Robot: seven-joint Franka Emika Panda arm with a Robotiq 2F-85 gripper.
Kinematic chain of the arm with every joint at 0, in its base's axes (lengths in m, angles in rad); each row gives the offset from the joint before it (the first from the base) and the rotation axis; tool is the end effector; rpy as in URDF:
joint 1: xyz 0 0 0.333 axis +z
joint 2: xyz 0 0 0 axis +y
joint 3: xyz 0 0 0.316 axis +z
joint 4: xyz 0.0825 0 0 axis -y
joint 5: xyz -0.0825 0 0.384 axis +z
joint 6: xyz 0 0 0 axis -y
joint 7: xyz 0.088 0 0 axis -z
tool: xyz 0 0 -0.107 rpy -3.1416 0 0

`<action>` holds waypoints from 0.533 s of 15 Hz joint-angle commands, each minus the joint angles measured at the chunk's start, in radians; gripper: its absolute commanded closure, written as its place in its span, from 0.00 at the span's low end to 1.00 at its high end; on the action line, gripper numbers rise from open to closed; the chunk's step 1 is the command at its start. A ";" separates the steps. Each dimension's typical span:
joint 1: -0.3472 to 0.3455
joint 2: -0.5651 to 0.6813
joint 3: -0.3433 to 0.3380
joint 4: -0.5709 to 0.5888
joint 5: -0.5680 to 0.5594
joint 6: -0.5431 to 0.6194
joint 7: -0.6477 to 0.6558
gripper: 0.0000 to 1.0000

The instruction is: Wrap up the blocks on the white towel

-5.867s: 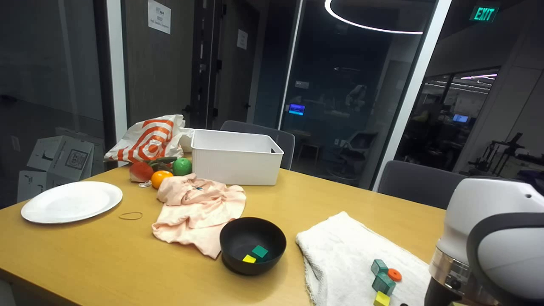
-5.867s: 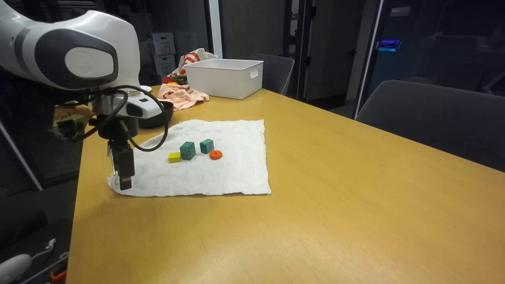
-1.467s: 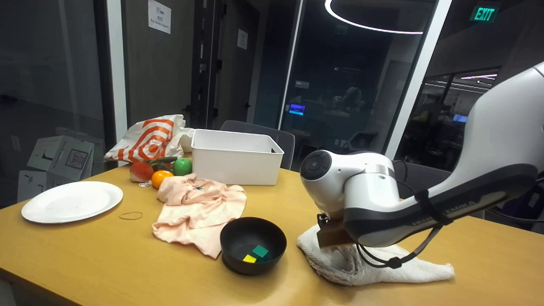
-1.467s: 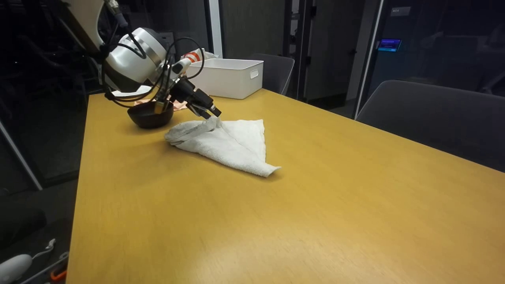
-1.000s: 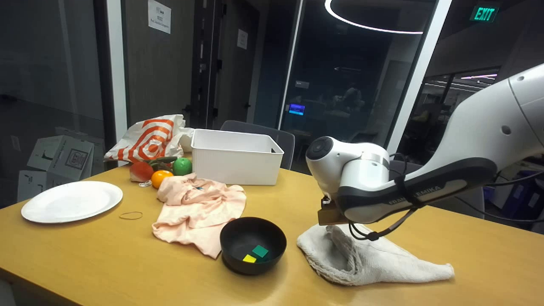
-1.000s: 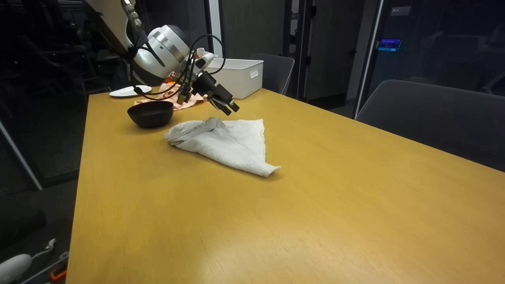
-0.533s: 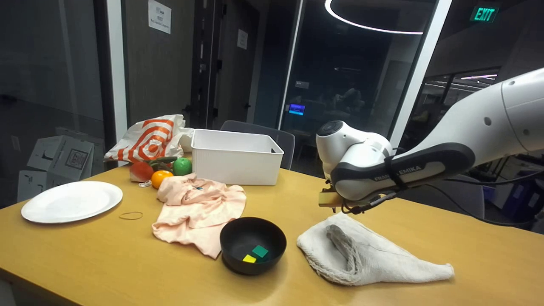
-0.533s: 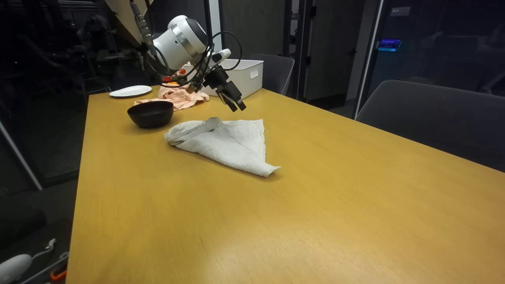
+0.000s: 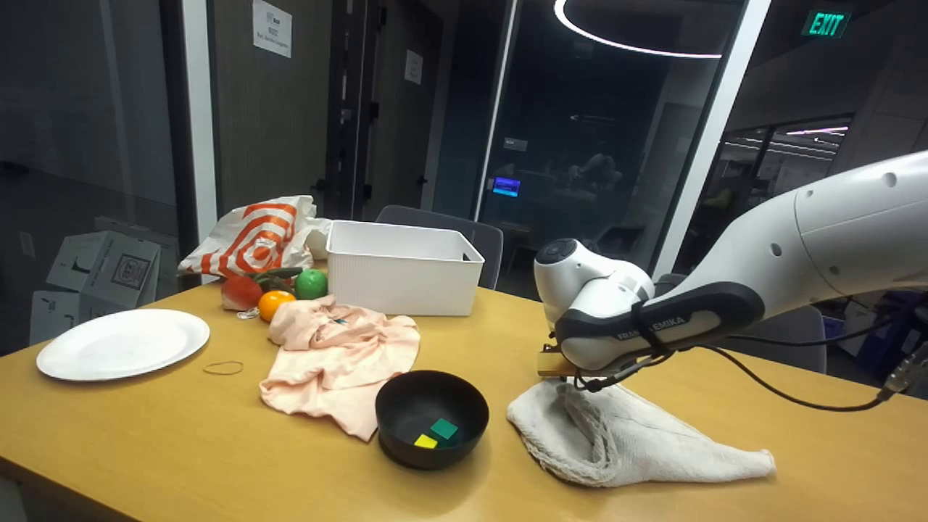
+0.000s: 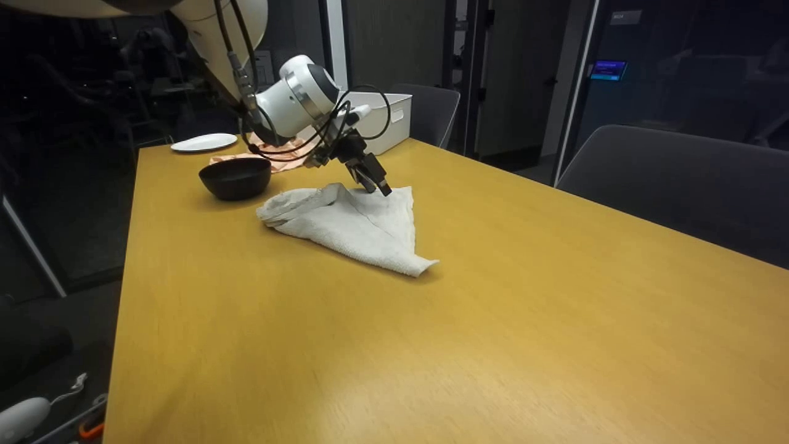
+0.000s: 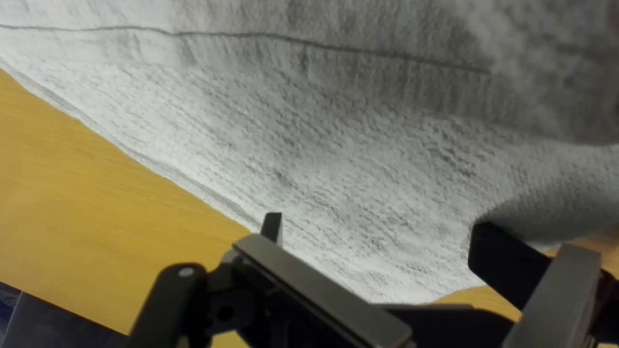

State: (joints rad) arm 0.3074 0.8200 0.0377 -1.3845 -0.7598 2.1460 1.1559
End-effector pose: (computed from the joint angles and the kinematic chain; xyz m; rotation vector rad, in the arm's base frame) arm 0.7022 0.2156 0.2242 2.5817 -0.4933 0.4959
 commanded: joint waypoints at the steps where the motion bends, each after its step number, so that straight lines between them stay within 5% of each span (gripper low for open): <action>1: 0.010 0.066 -0.033 0.095 0.053 0.013 -0.035 0.00; 6: -0.012 0.086 -0.041 0.107 0.150 0.069 -0.086 0.00; 7: -0.018 0.084 -0.041 0.101 0.175 0.089 -0.104 0.25; 8: -0.013 0.082 -0.051 0.097 0.190 0.105 -0.106 0.26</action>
State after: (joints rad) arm 0.2927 0.8812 0.0066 -1.3144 -0.6317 2.1982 1.0967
